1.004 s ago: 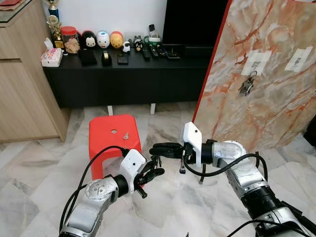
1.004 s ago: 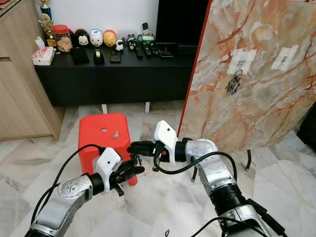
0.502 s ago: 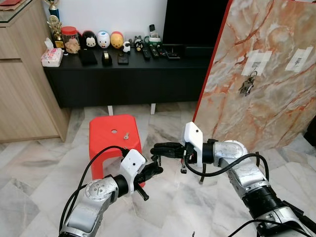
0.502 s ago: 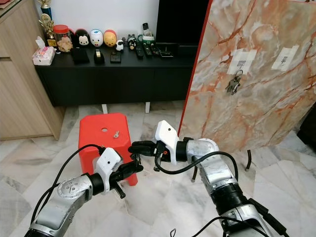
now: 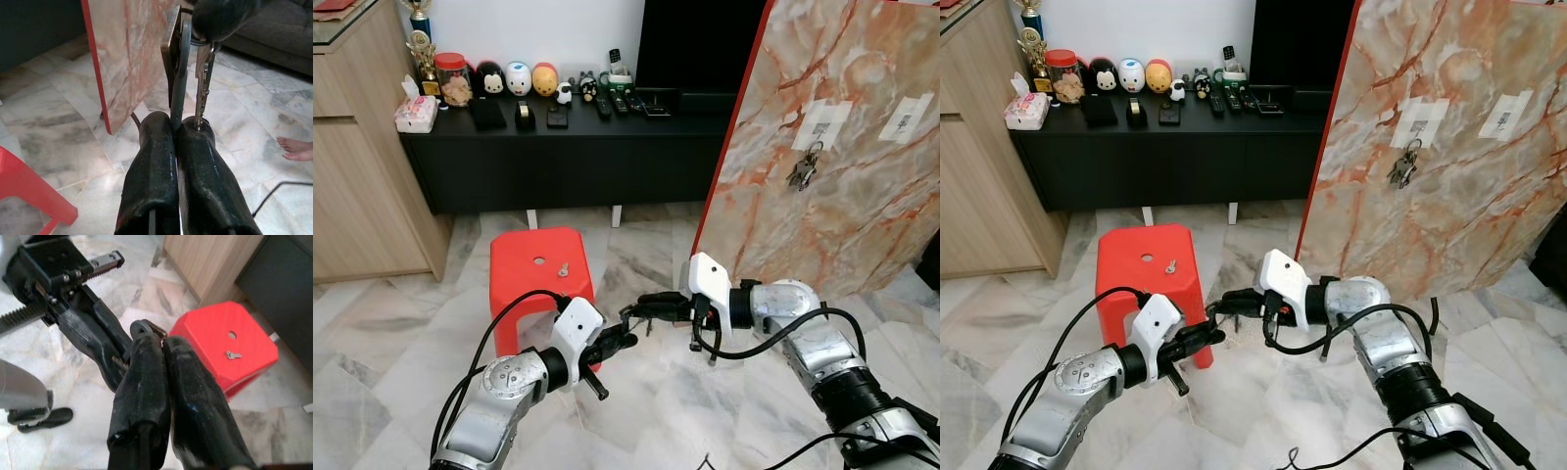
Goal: Hang keys on a hook
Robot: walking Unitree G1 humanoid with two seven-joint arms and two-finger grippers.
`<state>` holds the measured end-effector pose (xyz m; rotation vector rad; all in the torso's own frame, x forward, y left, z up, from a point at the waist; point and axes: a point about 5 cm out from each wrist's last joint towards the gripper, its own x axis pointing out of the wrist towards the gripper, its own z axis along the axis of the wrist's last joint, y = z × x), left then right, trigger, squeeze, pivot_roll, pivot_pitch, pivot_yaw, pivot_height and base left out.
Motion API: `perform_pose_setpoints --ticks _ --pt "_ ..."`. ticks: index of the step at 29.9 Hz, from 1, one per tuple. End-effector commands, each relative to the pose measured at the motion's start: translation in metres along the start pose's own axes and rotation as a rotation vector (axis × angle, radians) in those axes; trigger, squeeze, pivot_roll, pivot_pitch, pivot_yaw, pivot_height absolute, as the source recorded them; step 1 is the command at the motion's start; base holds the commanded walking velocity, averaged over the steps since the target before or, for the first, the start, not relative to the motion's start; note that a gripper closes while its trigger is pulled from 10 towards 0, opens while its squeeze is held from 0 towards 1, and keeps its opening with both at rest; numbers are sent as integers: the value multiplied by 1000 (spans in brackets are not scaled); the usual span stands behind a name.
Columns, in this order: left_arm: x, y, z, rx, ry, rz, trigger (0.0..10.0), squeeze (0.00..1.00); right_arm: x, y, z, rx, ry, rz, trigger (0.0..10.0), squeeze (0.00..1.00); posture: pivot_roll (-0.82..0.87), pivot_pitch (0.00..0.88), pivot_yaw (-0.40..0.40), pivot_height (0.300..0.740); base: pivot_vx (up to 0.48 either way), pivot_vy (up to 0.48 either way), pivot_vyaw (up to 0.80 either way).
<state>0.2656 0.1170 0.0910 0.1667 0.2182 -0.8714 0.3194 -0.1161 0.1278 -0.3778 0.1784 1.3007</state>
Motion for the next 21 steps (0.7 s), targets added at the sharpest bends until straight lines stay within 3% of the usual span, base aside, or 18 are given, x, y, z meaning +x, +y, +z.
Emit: perform_pose_setpoints --ticks 1,21 --pt "-3 2 -3 14 19 13 0 0 -12 -8 -4 -15 55 -38 10000 0 79 0 -136 740 0 0 0" --pt "-6 2 -5 21 26 17 0 0 -22 -19 -19 -41 155 -107 10000 0 81 0 -134 740 0 0 0"
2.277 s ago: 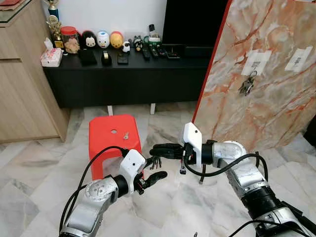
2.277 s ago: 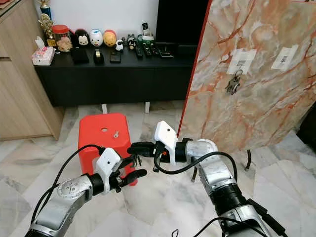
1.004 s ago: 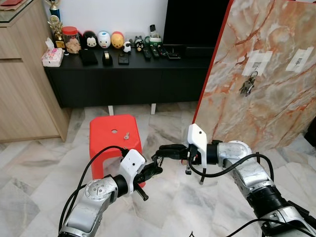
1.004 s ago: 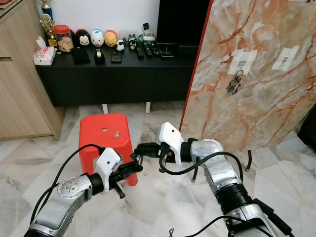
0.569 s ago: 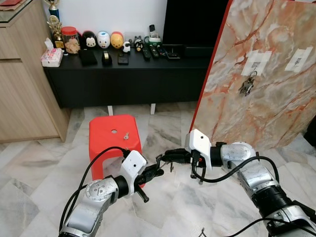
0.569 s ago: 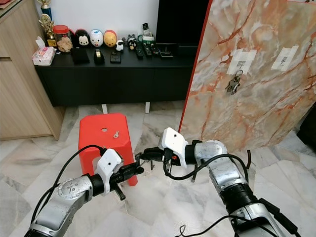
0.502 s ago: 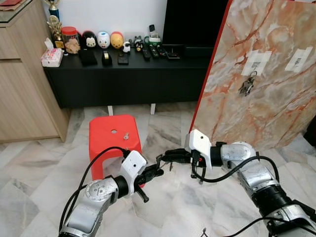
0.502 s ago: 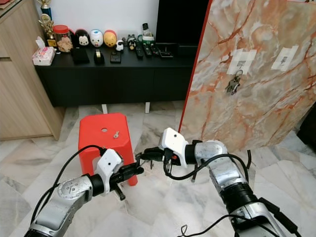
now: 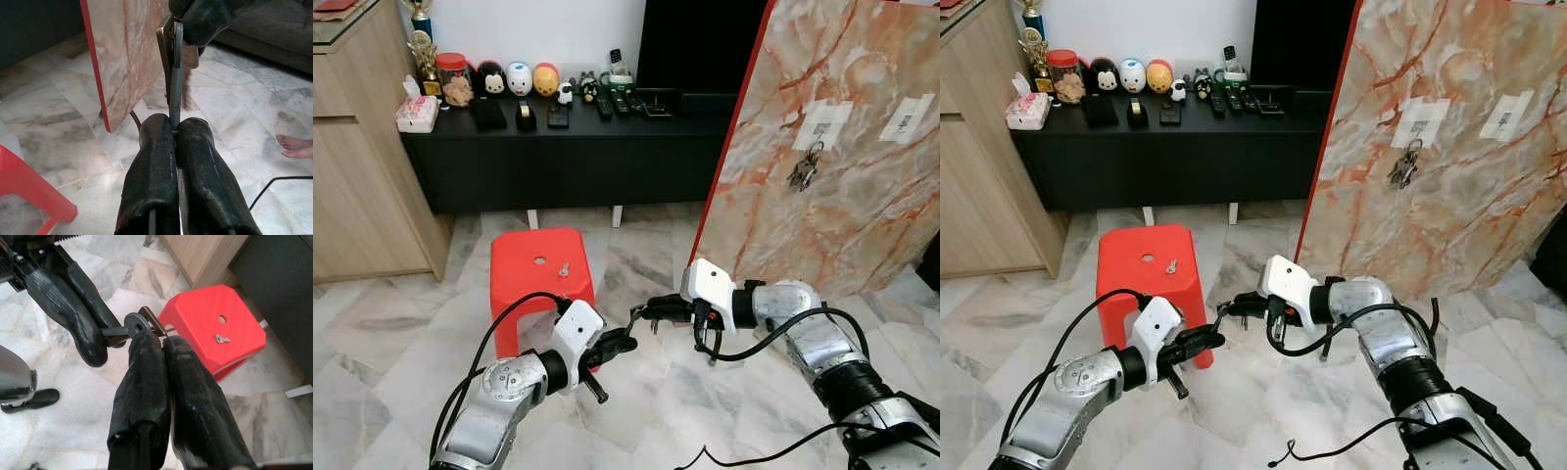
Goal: Hang keys on a hook
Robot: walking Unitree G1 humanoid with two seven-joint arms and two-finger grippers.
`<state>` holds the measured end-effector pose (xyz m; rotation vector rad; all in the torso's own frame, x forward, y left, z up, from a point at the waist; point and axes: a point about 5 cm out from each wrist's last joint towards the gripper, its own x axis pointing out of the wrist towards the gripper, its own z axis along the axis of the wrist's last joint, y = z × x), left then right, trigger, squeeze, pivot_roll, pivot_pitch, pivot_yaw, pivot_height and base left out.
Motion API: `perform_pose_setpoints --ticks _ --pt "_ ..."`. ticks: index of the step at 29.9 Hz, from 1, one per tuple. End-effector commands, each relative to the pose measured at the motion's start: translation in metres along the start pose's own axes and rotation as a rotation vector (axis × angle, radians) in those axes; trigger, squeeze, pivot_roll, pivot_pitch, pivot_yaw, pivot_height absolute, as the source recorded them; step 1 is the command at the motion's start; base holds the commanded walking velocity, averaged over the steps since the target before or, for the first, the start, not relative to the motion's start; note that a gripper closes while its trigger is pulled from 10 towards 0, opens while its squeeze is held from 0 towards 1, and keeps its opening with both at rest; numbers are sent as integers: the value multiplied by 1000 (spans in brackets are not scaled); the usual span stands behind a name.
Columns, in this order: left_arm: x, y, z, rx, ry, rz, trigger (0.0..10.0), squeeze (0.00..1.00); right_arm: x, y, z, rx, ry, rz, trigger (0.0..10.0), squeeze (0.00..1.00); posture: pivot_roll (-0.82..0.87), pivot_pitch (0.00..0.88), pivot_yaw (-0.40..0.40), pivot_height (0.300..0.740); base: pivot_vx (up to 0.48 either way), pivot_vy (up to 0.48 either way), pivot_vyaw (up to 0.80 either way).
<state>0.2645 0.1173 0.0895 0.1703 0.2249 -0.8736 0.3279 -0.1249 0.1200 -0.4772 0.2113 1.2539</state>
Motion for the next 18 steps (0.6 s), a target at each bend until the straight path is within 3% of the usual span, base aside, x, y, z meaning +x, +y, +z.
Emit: perform_pose_setpoints --ticks 1,9,18 --pt "-5 3 -3 21 19 19 0 0 -18 -10 -10 9 71 -67 10000 0 81 0 -134 740 0 0 0" --pt "-5 3 -3 21 20 19 0 0 -20 -10 -18 -6 125 -64 10000 0 80 0 -134 740 0 0 0" --pt "-5 3 -3 21 21 19 0 0 -19 -12 -17 -1 109 -77 10000 0 80 0 -133 740 0 0 0"
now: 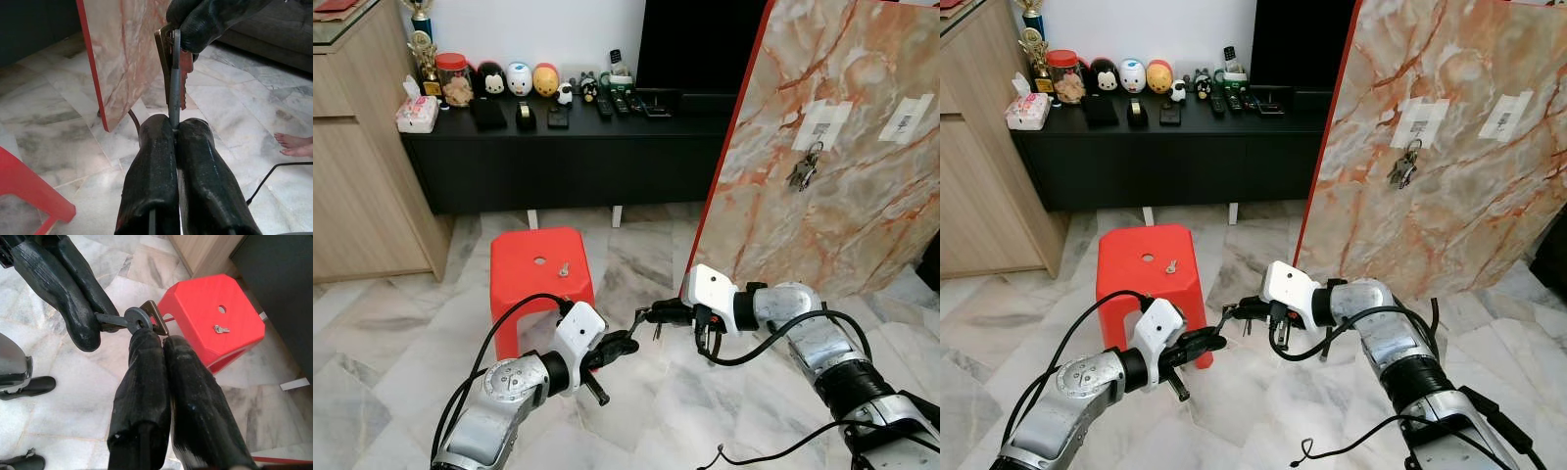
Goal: Hang keys on a hook
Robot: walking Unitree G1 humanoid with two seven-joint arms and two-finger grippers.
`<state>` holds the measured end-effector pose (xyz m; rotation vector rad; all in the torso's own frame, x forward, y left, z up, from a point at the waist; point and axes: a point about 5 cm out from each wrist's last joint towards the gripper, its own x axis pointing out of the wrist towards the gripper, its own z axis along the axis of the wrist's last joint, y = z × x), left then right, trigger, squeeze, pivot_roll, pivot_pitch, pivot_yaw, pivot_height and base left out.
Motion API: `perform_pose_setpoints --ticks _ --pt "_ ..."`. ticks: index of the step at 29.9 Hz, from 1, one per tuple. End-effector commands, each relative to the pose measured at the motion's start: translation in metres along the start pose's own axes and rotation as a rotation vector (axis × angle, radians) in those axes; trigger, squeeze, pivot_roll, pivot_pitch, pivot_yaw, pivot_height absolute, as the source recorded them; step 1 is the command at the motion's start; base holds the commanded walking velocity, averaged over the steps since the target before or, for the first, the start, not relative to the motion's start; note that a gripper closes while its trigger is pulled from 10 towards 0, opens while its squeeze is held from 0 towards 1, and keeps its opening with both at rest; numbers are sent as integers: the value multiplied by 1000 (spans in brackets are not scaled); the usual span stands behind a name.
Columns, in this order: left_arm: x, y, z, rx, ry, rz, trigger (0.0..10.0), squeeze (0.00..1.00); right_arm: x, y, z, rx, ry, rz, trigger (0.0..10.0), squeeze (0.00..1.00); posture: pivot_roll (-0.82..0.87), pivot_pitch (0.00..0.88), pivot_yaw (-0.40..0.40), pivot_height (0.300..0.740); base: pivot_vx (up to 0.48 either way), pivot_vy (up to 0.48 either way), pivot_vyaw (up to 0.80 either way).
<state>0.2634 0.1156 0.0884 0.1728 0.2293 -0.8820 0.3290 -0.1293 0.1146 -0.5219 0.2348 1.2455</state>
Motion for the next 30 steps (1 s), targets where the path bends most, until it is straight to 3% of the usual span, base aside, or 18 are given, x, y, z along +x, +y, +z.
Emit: perform_pose_setpoints --ticks 1,2,3,4,5,7,8,9,10,19,24,26,27,28,29,30 --pt "-6 5 -2 19 16 27 0 0 -17 -11 -11 21 67 -74 10000 0 80 0 -133 740 0 0 0" --pt "-6 5 -3 19 17 27 0 0 -17 -12 -9 29 48 -93 10000 75 79 0 -133 740 0 0 0" --pt "-6 5 -3 19 17 27 0 0 -17 -12 -9 29 48 -93 10000 75 79 0 -133 740 0 0 0" --pt "-6 5 -3 19 16 27 0 0 -16 -14 -7 37 33 -103 10000 686 79 0 -133 740 0 0 0" --pt "-6 5 -3 18 15 27 0 0 -16 -15 -6 42 19 -114 10000 1000 79 0 -133 740 0 0 0" --pt "-6 5 -3 17 14 27 0 0 -16 -16 -5 33 20 -132 10000 1000 81 0 -133 740 0 0 0" --pt "-6 5 -3 17 15 27 0 0 -16 -18 -6 34 23 -146 10000 329 81 0 -133 740 0 0 0" --pt "-6 5 -3 17 15 27 0 0 -16 -19 -6 32 28 -164 10000 86 81 0 -133 740 0 0 0" --pt "-6 5 -3 17 17 27 0 0 -16 -20 -6 30 29 -171 10000 0 81 0 -133 740 0 0 0" --pt "-7 4 -4 17 23 26 0 0 -15 -26 -9 136 -29 -278 10000 0 81 0 -132 740 0 0 0" --pt "-9 5 -7 17 34 32 0 0 -12 -22 -26 211 7 -348 10000 0 82 0 -130 740 0 0 0" --pt "-10 5 -8 16 39 39 0 0 -11 -19 -38 276 36 -420 10000 0 82 0 -130 740 0 0 0" --pt "-12 6 -11 15 48 52 0 0 -11 -14 -52 356 73 -496 10000 0 82 0 -128 740 0 0 0" --pt "-12 6 -11 15 48 52 0 0 -11 -14 -52 356 73 -496 10000 0 82 0 -128 740 0 0 0" --pt "-13 8 -16 21 70 77 0 0 -11 -5 -71 463 119 -584 10000 0 84 0 -126 740 0 0 0" --pt "-14 9 -19 22 83 87 0 0 -11 0 -78 502 145 -621 10000 0 84 0 -125 740 0 0 0"
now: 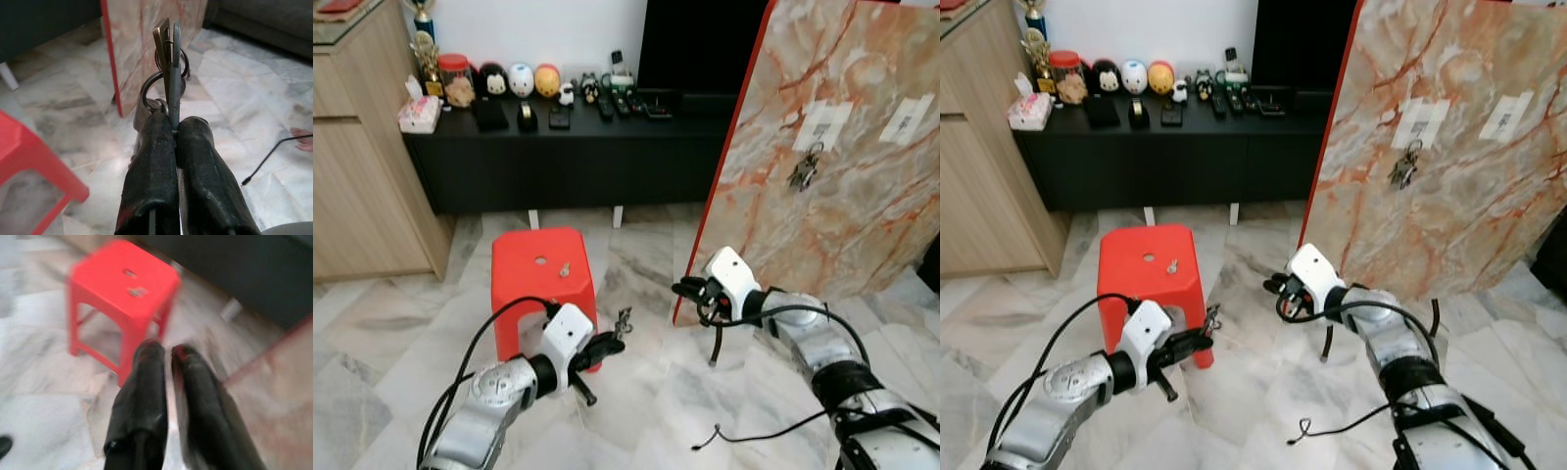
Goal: Hang keys on a hook
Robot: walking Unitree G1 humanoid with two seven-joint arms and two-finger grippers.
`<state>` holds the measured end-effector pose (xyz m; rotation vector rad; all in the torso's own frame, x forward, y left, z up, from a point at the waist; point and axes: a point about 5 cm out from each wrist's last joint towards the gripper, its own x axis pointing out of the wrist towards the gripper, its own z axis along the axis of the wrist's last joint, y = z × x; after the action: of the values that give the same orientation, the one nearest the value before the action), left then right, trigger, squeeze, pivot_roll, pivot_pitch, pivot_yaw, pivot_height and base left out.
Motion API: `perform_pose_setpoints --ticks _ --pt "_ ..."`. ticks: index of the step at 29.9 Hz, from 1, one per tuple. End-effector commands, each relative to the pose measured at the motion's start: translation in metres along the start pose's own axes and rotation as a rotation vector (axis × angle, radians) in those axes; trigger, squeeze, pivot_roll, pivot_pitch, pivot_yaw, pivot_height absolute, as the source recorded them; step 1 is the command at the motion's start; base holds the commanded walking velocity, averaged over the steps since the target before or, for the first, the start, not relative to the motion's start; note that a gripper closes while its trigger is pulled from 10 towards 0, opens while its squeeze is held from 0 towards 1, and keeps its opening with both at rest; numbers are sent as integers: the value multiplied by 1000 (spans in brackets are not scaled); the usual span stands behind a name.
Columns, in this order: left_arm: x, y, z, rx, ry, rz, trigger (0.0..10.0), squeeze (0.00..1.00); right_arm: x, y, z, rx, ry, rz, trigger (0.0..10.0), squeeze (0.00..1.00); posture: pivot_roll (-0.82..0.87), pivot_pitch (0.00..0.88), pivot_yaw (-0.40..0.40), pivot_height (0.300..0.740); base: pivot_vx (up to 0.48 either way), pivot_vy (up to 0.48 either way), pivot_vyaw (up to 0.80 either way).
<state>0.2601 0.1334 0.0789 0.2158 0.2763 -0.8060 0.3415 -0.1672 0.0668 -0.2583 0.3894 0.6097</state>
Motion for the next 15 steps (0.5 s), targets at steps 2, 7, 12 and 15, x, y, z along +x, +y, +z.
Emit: perform_pose_setpoints --ticks 2,7,12,15 --pt "-2 3 -14 12 56 43 4078 0 -8 1 -38 124 121 -141 10000 0 87 0 -120 740 0 0 0" --pt "-8 8 -46 -36 166 132 10000 0 -19 22 -87 255 272 -209 10000 0 89 0 -119 740 0 0 0" --pt "-18 11 -79 -94 272 227 10000 0 -28 39 -117 361 355 -254 10000 0 94 0 -115 740 0 0 0" --pt "-26 9 -103 -129 367 293 10000 0 -33 49 -130 420 389 -281 10000 0 90 0 -113 740 0 0 0"
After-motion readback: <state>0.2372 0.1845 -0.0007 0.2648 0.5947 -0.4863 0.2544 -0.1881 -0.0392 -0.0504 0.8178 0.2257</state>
